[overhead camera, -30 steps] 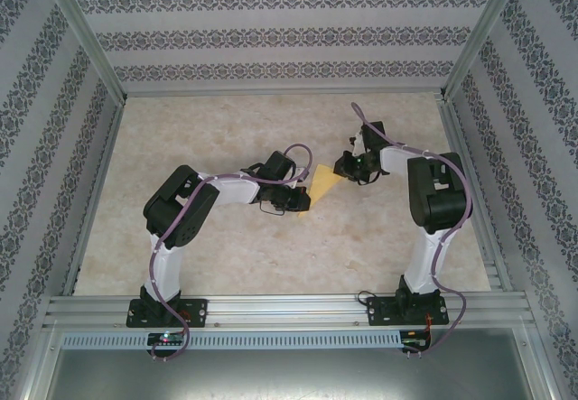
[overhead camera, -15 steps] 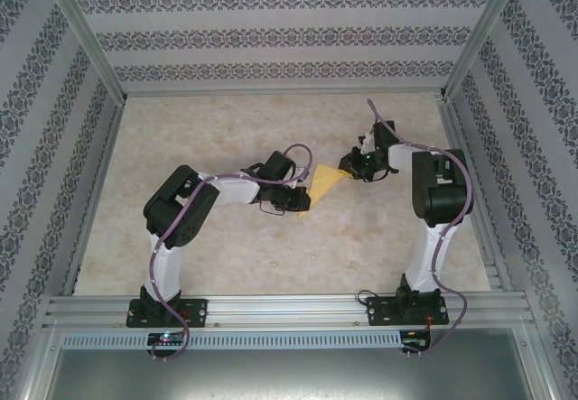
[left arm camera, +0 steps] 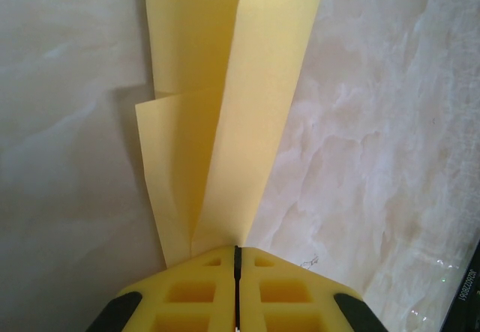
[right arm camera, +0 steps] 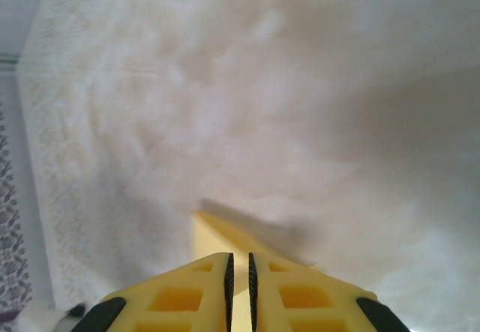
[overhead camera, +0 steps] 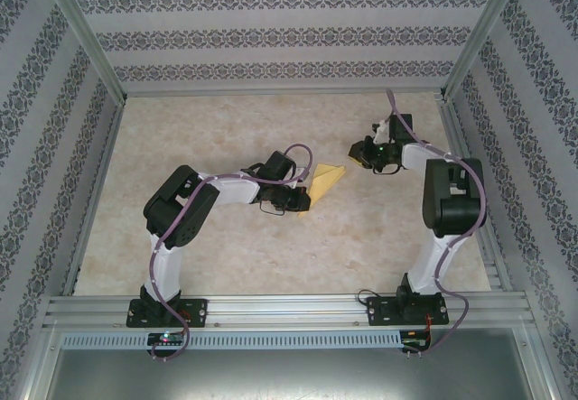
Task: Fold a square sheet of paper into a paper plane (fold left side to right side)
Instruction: Fold the wing for the fifth time at the center of the table.
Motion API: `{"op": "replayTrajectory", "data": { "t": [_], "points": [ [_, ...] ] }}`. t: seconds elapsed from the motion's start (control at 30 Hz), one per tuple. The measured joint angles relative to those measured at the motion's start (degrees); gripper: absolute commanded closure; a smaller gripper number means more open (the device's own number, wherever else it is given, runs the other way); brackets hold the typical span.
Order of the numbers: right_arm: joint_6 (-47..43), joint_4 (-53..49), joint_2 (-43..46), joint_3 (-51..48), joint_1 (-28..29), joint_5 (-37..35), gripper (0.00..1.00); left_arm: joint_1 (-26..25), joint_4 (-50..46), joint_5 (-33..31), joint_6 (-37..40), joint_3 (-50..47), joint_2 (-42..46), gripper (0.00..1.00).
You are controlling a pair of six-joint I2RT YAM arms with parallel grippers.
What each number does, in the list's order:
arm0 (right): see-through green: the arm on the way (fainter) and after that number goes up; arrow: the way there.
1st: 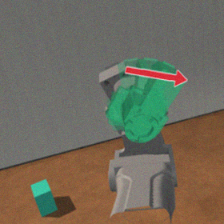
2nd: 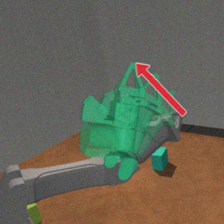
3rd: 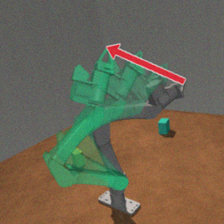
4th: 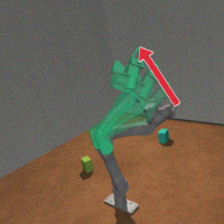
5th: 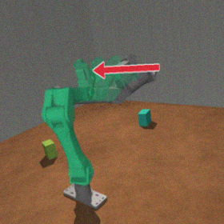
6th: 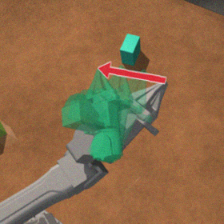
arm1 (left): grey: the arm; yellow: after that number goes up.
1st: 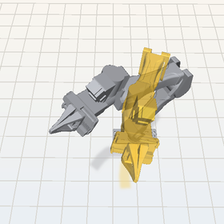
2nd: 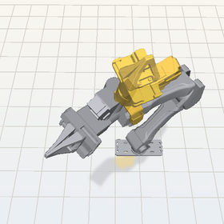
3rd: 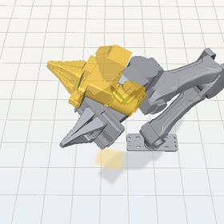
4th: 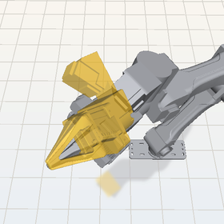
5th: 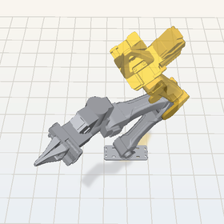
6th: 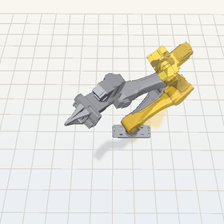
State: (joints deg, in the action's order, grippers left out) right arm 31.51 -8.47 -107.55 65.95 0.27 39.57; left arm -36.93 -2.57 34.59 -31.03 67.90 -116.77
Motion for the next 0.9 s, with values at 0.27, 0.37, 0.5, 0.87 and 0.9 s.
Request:
{"op": "replayTrajectory", "data": {
  "t": [0.27,0.37,0.5,0.87,0.9],
  "points": [
    [2.5,5.0,5.0,-7.9,10.5,0.7,0.85,-0.1,0.0,-0.3,0.0,0.0,0.0,0.91],
    [3.3,5.0,3.9,-9.2,12.7,0.6,0.86,-0.1,0.0,-0.3,0.0,0.0,0.0,0.9],
    [3.8,6.1,1.6,-9.2,13.9,0.3,0.86,-0.1,0.0,-0.3,0.0,0.0,0.1,0.9],
    [2.6,2.6,-2.8,-7.4,13.9,-2.9,0.86,-0.9,-1.1,-1.3,0.2,-1.0,2.2,0.79],
    [2.4,2.1,-2.9,-7.1,13.9,-3.0,0.86,-0.9,-1.3,-1.4,0.2,-1.4,2.9,0.79]
  ]
}}
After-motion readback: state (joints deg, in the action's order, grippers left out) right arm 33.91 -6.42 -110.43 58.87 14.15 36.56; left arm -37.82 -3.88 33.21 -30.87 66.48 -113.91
